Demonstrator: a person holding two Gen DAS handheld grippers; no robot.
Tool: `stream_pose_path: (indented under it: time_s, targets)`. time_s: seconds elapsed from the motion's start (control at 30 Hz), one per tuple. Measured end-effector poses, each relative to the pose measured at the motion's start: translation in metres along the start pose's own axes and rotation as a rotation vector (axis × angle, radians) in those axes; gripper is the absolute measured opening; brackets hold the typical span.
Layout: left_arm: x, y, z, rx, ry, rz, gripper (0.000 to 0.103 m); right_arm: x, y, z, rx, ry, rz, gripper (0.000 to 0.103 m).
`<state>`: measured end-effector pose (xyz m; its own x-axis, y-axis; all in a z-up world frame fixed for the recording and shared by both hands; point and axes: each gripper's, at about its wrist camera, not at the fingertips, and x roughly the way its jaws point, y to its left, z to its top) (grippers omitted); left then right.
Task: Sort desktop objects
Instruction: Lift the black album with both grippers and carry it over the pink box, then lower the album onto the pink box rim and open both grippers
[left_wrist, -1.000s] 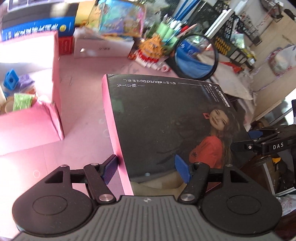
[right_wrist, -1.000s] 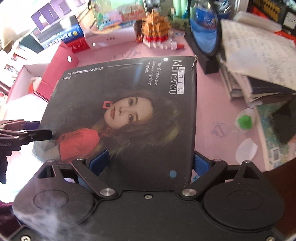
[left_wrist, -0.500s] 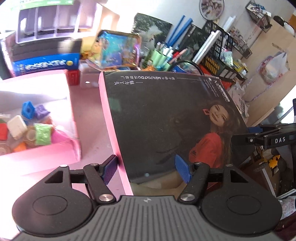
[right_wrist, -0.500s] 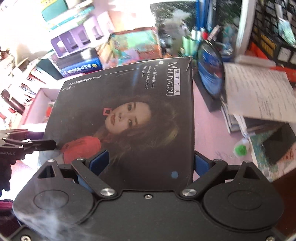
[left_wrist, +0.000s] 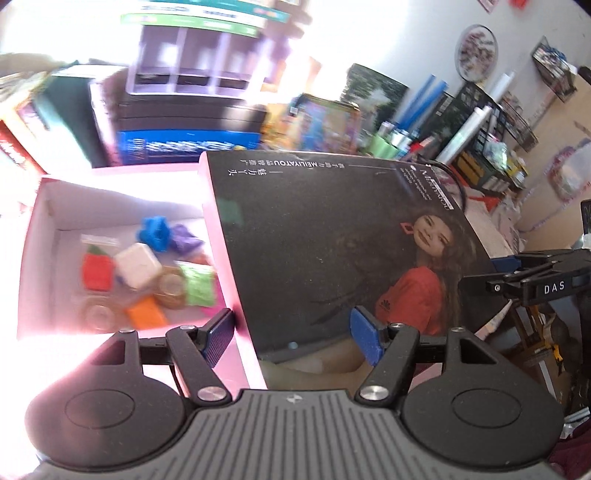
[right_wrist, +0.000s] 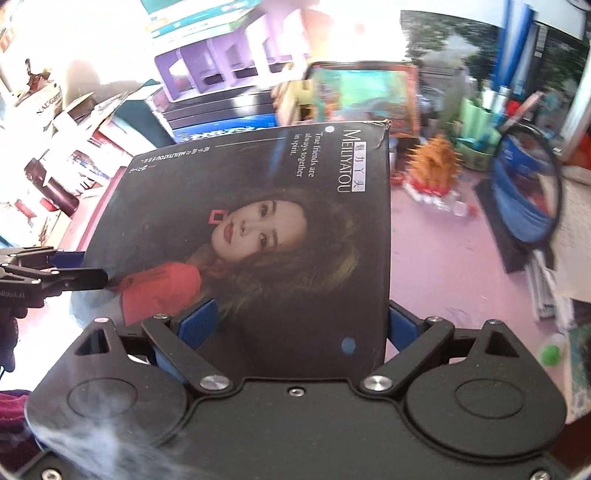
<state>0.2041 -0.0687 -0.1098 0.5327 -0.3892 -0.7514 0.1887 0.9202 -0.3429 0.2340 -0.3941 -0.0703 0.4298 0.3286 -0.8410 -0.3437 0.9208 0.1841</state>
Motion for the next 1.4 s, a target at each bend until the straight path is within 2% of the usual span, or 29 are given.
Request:
stream_pose_path:
  time_s: [0.47, 0.73, 1.1, 1.4]
  targets:
    - [-0.028, 0.127, 0.032, -0.09, -0.016, 0.05, 0.069, 0.067, 0.101, 0.055, -0.071, 0.037, 0.049, 0.096]
    - [-0.03, 0.174, 0.037, -0.121, -0.024, 0.039, 0.069, 0.091, 0.147, 0.07, -0.078, 0.053, 0.05, 0.096]
    - [-0.024, 0.228, 0.039, -0.164, -0.029, 0.019, 0.069, 0.116, 0.173, 0.087, -0.106, 0.051, 0.015, 0.095]
    - [-0.008, 0.23, 0.027, -0.157, -0.01, 0.024, 0.069, 0.126, 0.173, 0.086, -0.117, 0.071, -0.002, 0.095]
